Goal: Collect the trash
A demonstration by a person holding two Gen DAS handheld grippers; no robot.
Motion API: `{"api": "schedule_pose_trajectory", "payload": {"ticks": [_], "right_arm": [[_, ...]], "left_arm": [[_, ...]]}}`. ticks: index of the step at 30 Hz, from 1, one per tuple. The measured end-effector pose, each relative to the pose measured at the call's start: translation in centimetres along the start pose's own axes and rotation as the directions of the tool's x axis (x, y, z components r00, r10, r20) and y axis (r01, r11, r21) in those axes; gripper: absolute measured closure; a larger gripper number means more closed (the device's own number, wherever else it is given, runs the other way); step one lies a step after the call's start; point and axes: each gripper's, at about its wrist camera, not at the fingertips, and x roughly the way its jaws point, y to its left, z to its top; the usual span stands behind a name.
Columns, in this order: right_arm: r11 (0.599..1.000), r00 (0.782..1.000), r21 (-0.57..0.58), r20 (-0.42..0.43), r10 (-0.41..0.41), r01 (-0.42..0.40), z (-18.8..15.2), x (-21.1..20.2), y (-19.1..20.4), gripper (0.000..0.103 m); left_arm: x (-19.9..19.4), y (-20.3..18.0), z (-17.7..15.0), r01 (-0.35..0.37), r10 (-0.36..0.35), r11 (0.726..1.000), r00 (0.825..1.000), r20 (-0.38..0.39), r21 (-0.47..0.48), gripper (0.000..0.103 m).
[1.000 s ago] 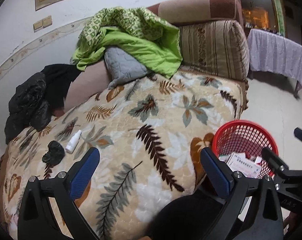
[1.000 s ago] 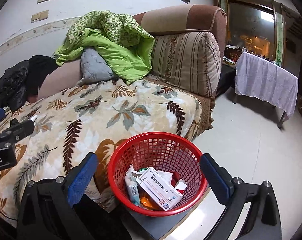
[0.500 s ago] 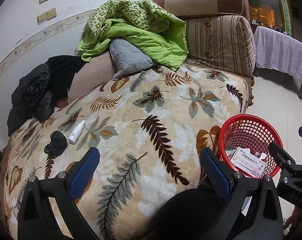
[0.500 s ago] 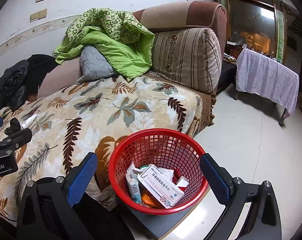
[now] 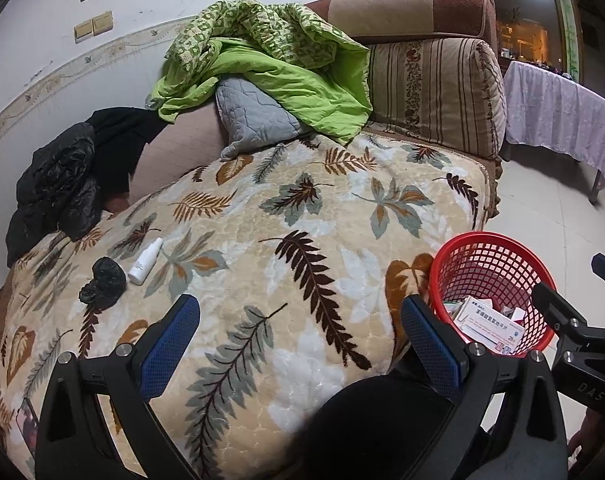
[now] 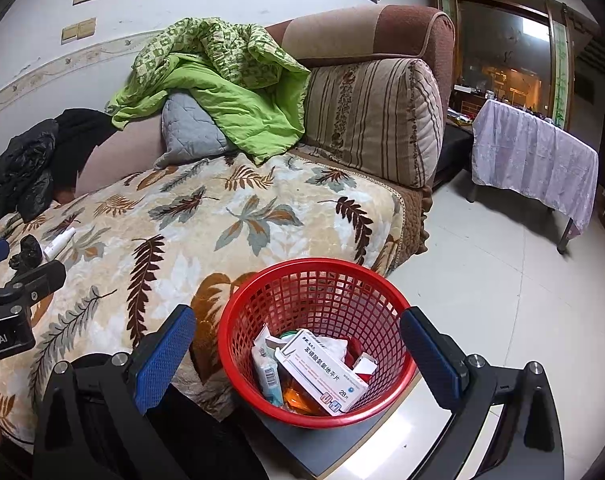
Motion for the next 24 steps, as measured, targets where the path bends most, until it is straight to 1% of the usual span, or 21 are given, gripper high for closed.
{"api": "schedule_pose_trajectory", "payload": {"ticks": [3,6,14,24], "right_arm": [[1.000,1.000,-0.004,0.005,0.001,-0.001,-0.05,0.03,0.03,0.000],[1.000,1.000,-0.003,0.000,-0.003,0.003,-0.15,-0.02,0.08,0.000],[1.000,1.000,-0.005,-0.010,-0.001,0.001,-0.23,0.09,0.02,0.000],[1.000,1.000,-0.008,-0.020,0.000,-0.001,-0.26,0.22,0.12,0.000]], "left_arm": [[-0.16,0.06,-0.15,0.001,-0.001,1.000,1.000,0.012,-0.005,0.003],[-0.08,0.08,-0.21,0.006,-0.006,1.000,1.000,0.004,-0.005,0.003],[0.16,-0.13,-0.28,-0.018,0.018,1.000,1.000,0.005,0.003,0.003],[0.20,-0.10,-0.31,-0.018,0.018,1.000,1.000,0.006,0.001,0.003]]}}
